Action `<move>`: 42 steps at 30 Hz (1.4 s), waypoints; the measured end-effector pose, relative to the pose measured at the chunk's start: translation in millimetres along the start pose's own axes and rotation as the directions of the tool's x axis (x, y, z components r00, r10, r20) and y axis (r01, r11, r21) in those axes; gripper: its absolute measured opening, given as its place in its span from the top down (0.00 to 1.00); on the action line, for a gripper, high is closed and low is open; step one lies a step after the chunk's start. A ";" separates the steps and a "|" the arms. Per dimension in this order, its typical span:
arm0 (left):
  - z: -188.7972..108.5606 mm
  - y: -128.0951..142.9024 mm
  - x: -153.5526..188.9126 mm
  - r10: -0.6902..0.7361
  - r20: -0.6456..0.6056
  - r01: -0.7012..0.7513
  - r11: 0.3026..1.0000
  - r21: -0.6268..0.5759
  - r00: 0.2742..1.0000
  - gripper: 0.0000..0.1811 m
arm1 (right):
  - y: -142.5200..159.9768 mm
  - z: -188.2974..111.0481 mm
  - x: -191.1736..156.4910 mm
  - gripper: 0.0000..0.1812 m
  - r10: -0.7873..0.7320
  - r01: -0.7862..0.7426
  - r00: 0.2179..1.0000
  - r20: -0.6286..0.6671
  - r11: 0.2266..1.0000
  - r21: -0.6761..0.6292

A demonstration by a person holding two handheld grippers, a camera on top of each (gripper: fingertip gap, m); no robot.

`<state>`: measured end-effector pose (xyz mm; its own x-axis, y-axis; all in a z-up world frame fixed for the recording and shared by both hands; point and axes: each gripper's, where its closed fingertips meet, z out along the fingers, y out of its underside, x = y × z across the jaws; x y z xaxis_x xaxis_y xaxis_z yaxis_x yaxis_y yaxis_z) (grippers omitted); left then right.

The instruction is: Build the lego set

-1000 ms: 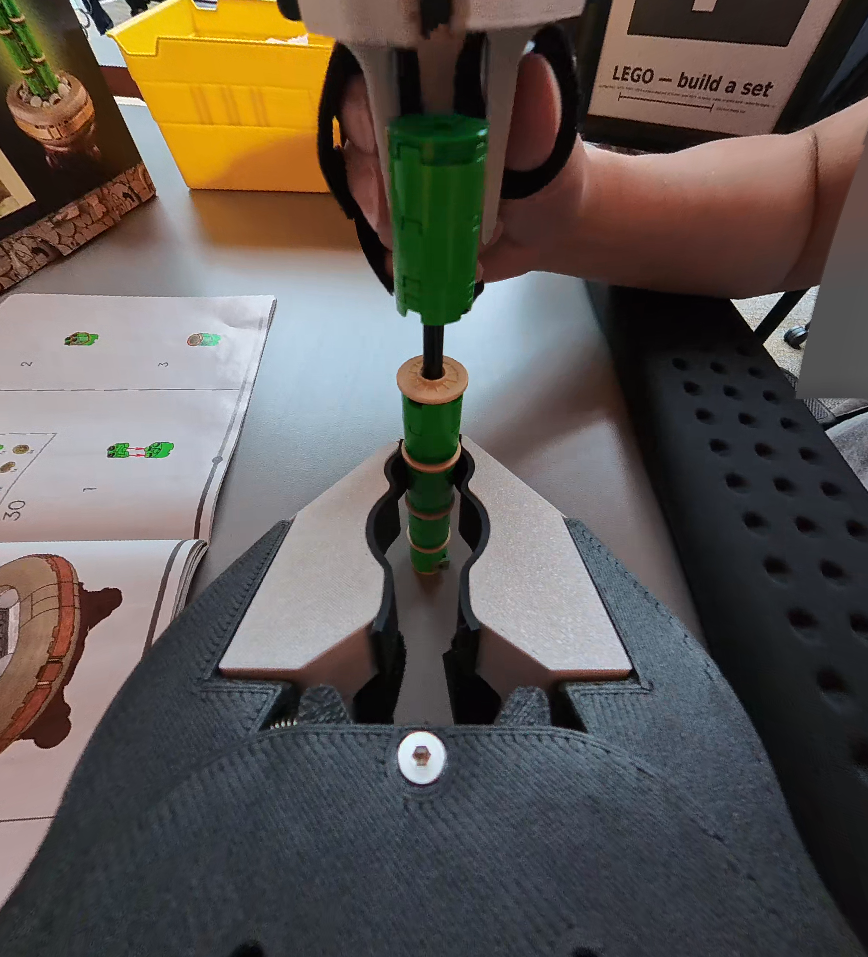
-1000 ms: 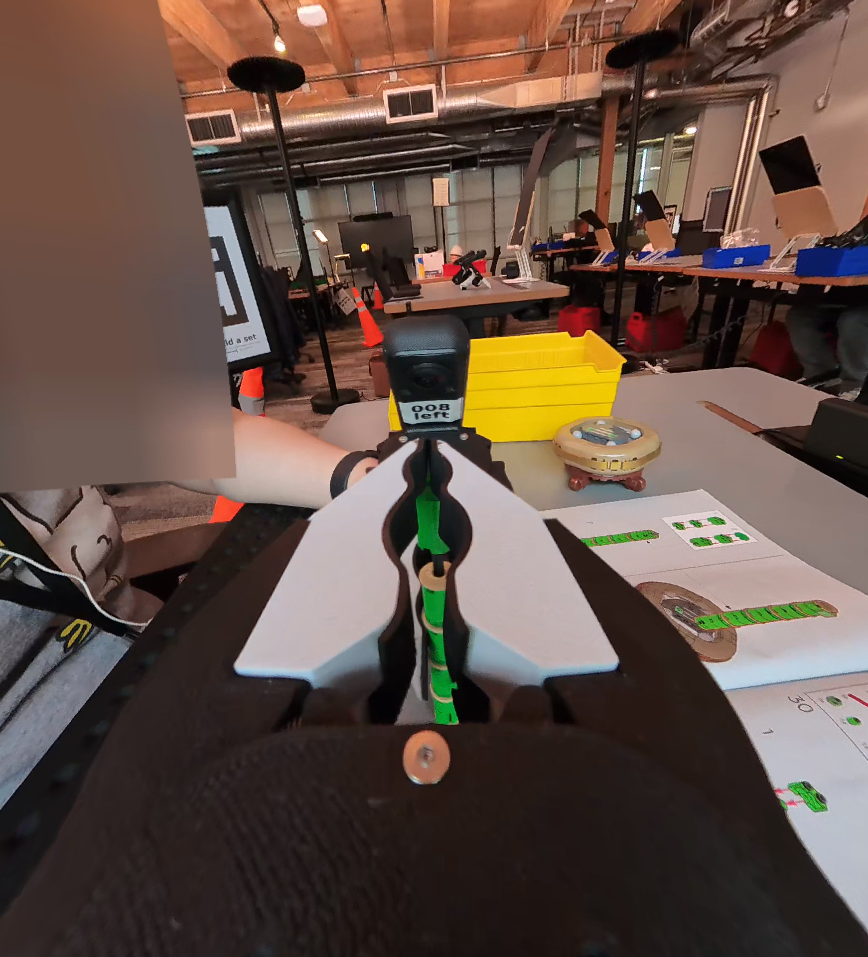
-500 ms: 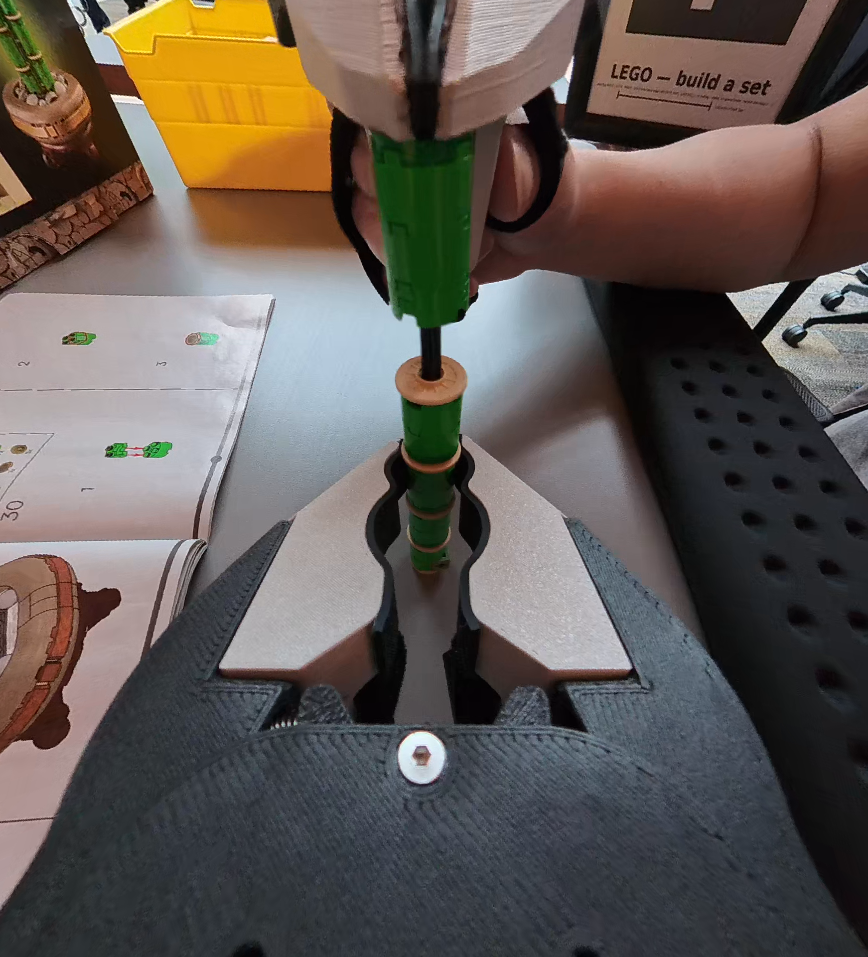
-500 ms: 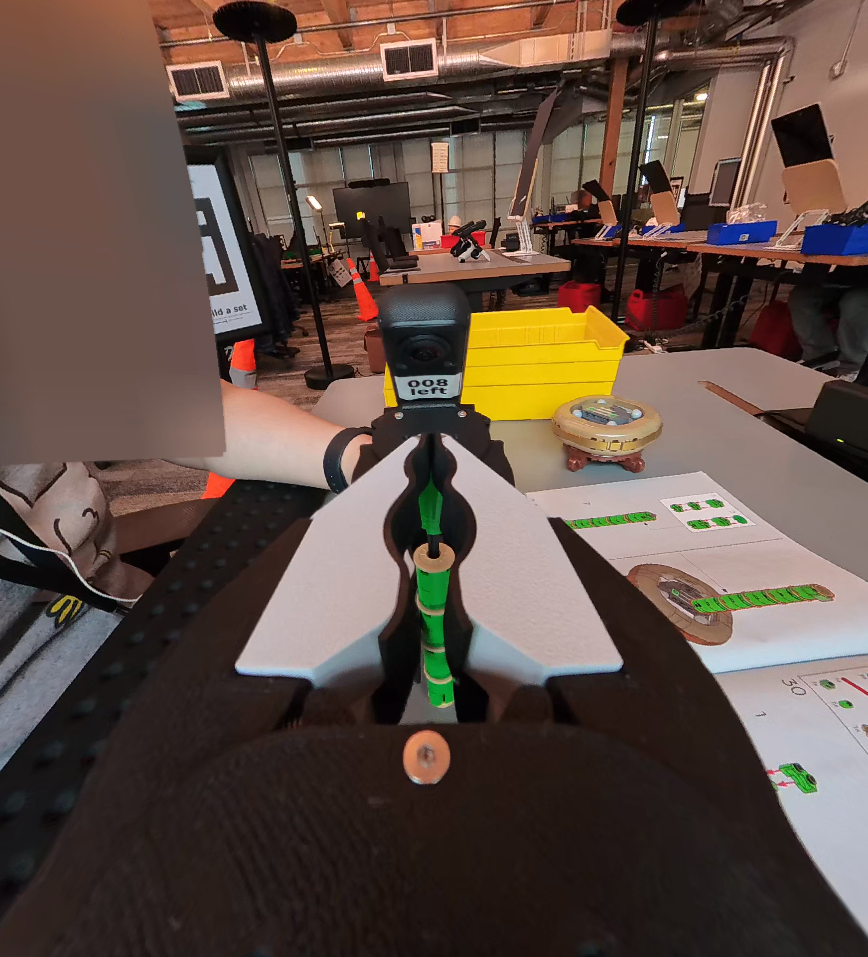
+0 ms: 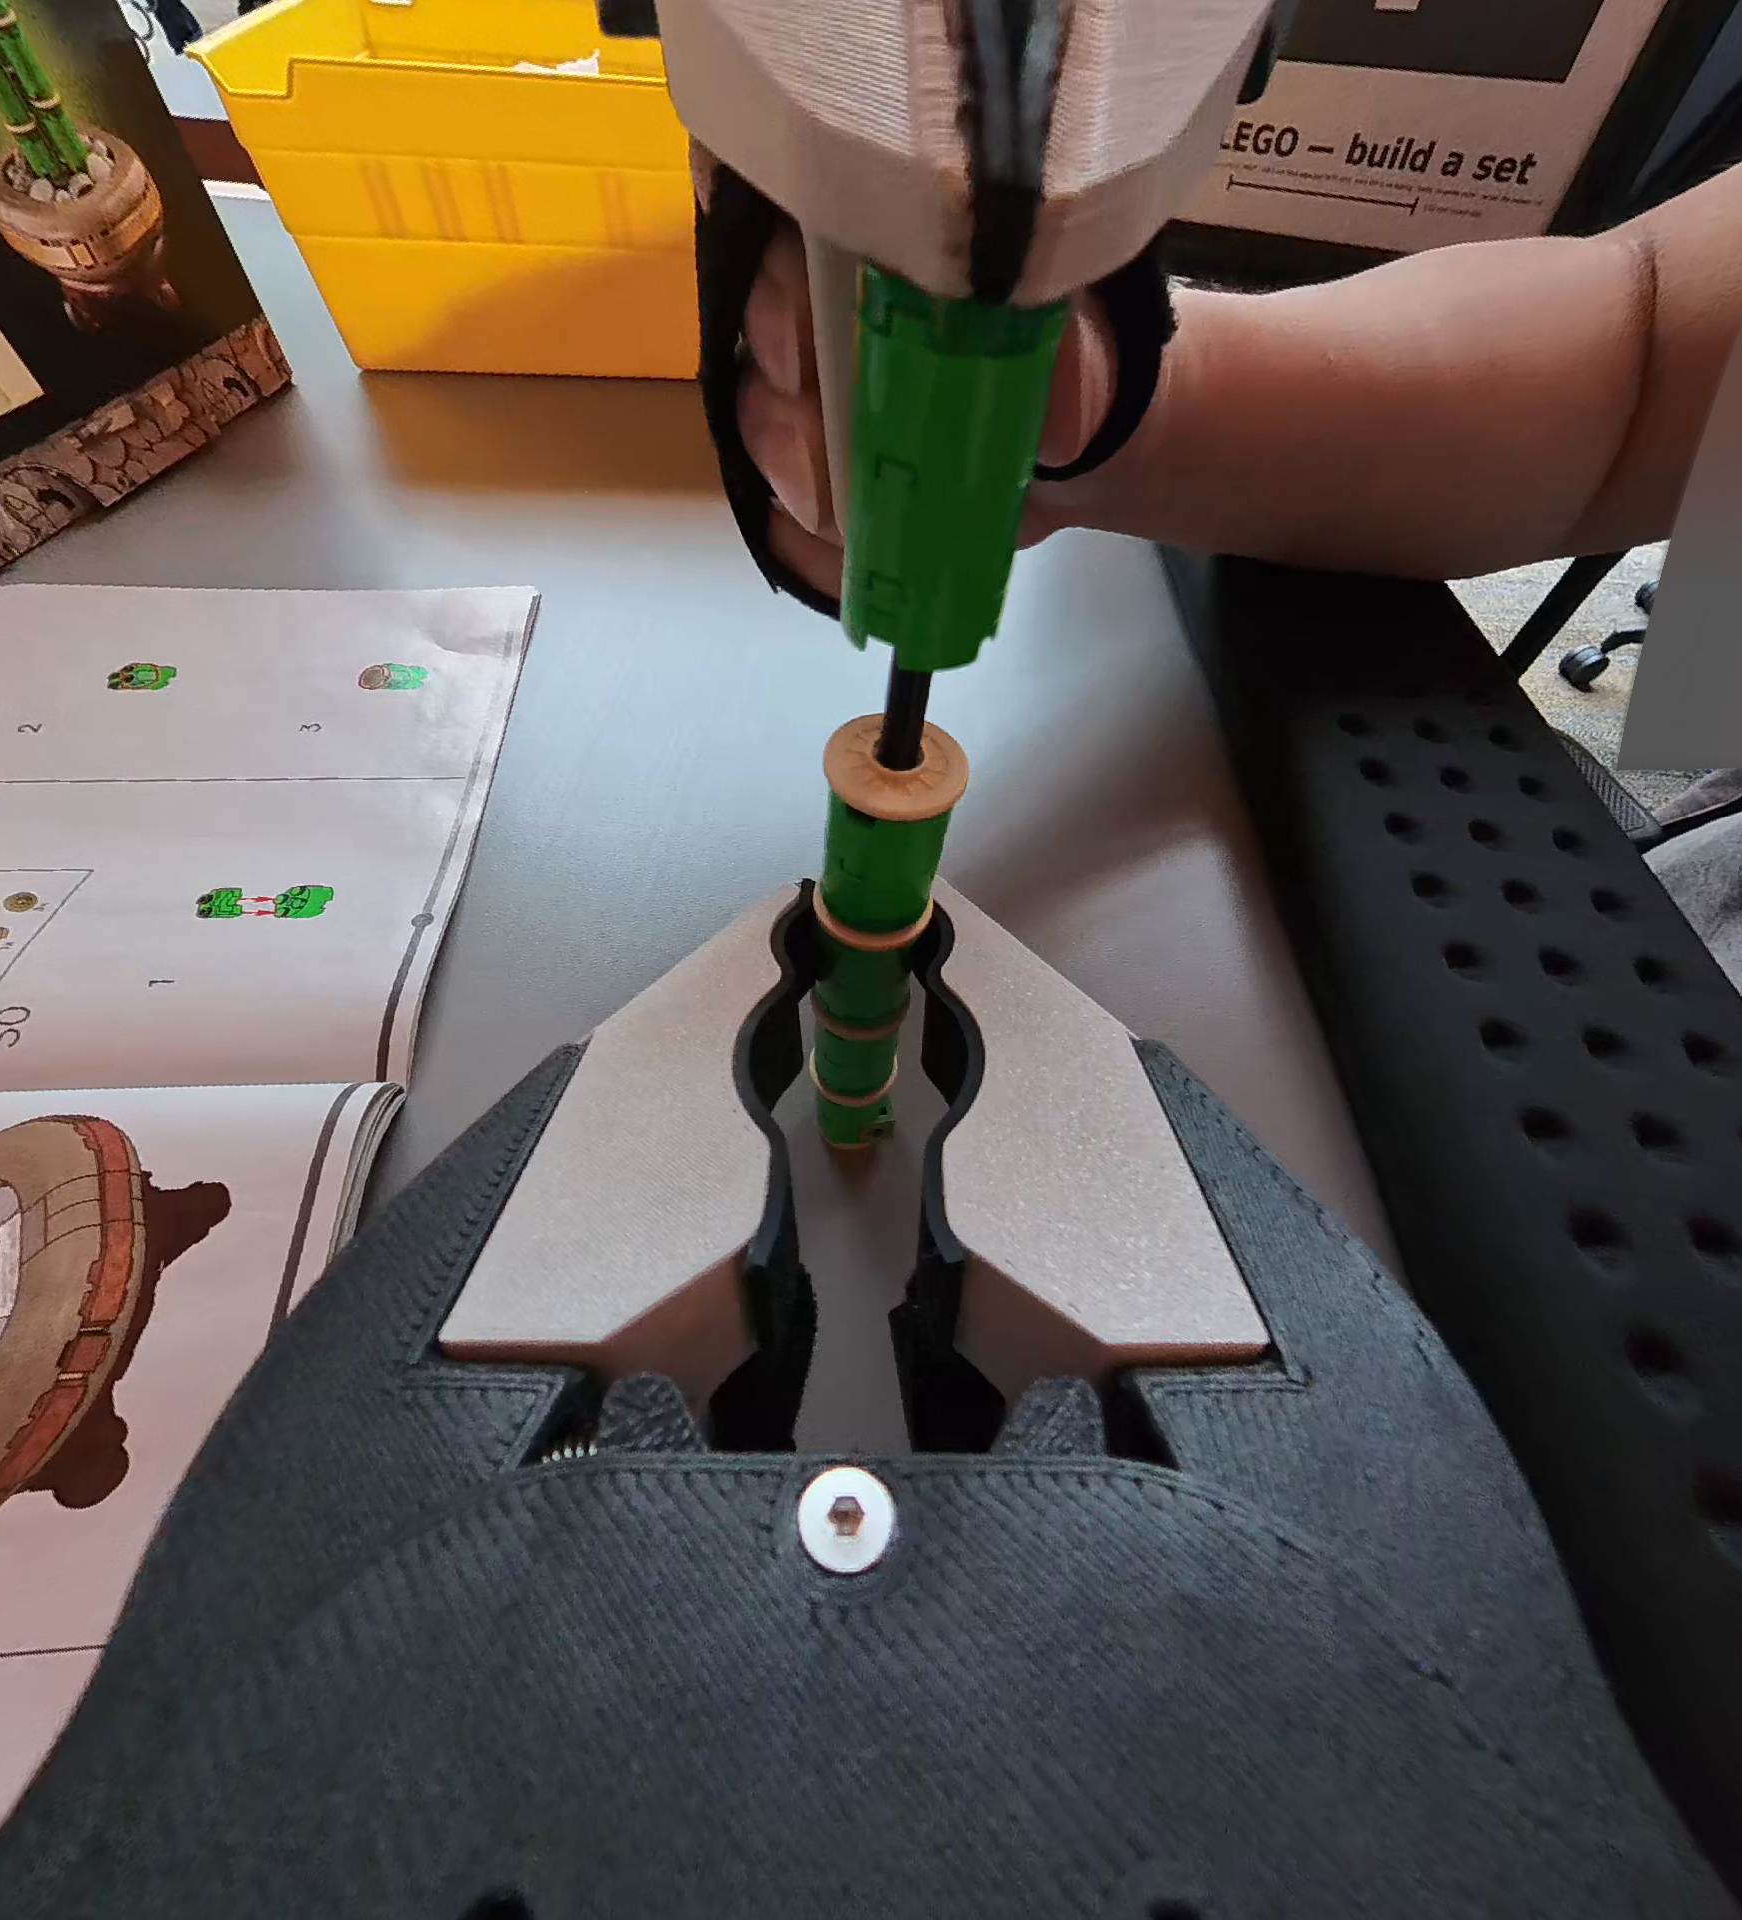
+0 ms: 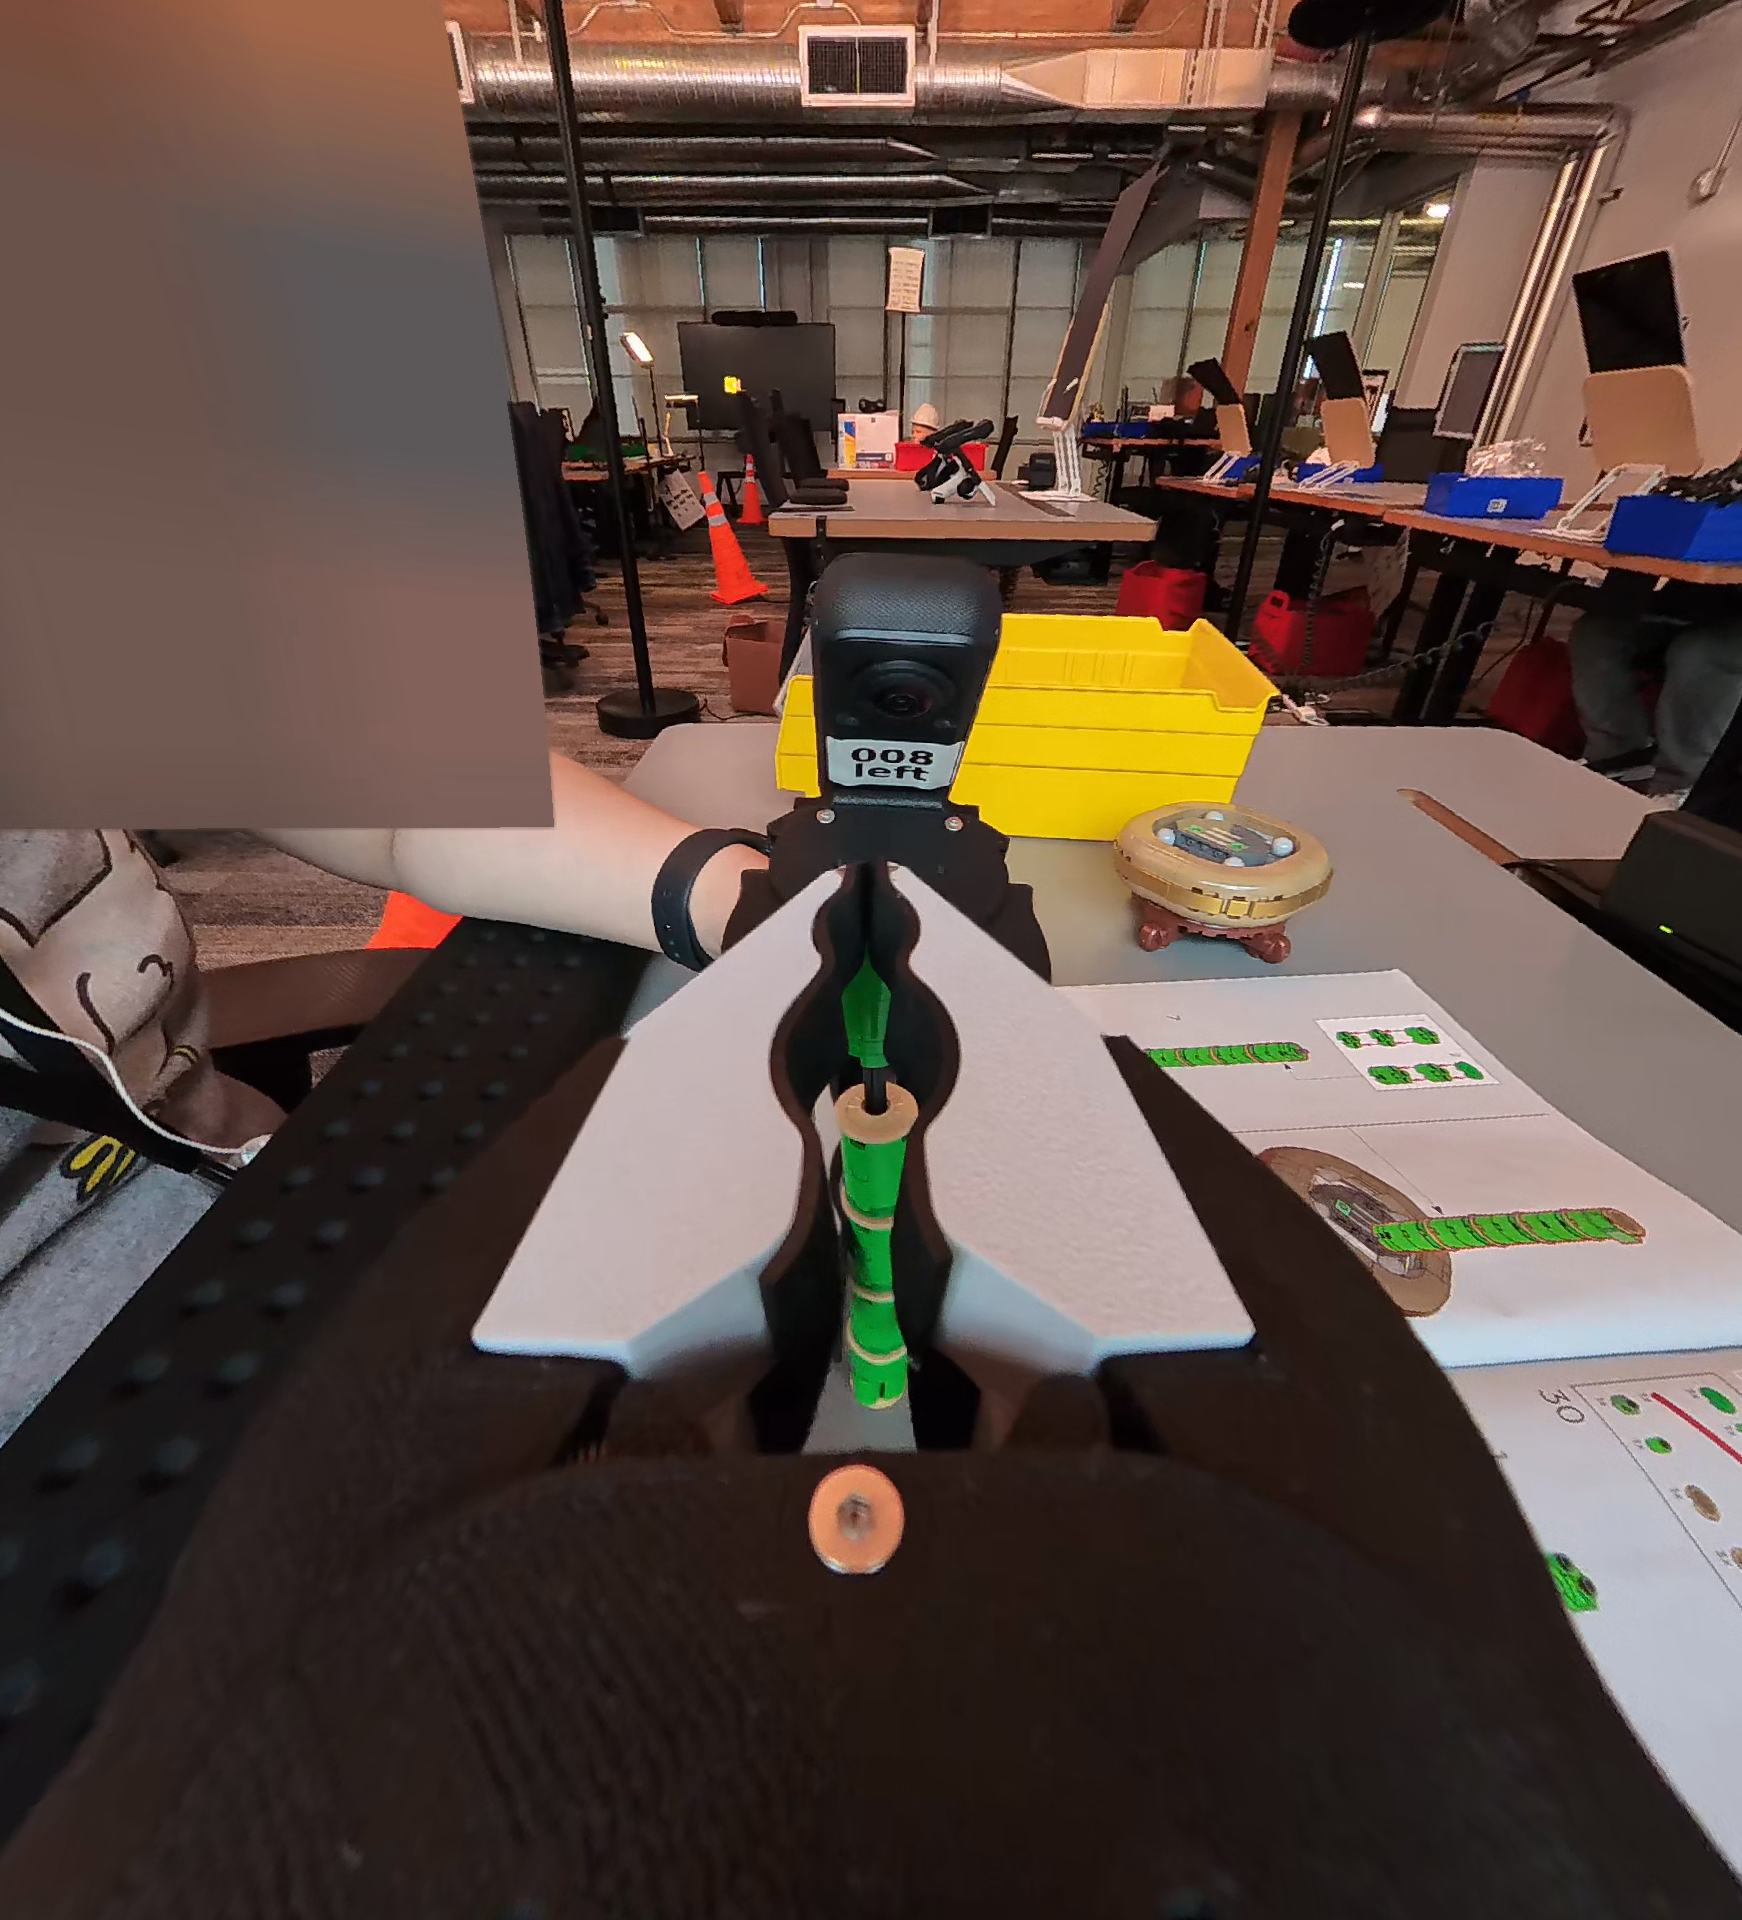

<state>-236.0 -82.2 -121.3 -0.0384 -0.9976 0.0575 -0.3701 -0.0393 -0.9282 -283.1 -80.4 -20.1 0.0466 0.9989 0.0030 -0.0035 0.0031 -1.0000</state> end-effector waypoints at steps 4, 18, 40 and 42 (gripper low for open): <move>0.2 0.0 0.2 -0.005 -0.005 0.005 1.000 -0.001 1.000 0.91 | 0.4 -1.3 0.1 0.99 0.005 -0.005 1.000 0.005 1.000 0.003; -0.3 -0.1 -1.5 -0.012 -0.001 0.012 1.000 -0.002 1.000 0.91 | -2.9 -3.4 8.3 1.00 0.043 -0.043 0.999 -0.004 0.997 0.056; -1.0 0.3 -0.9 0.006 0.001 -0.006 1.000 -0.004 1.000 0.91 | 9.4 3.2 7.8 0.91 0.038 -0.038 0.999 -0.007 0.999 0.009; -1.0 0.3 -1.0 0.004 0.000 -0.004 1.000 -0.003 1.000 0.91 | 10.1 2.1 7.0 0.91 0.035 -0.035 0.999 0.003 0.999 0.014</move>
<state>-236.9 -81.2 -121.2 -0.0395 -0.9978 0.0534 -0.3729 -0.0349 -0.9272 -284.9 -73.2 -30.1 0.0435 0.9985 -0.0320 -0.0194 -0.0312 -0.9993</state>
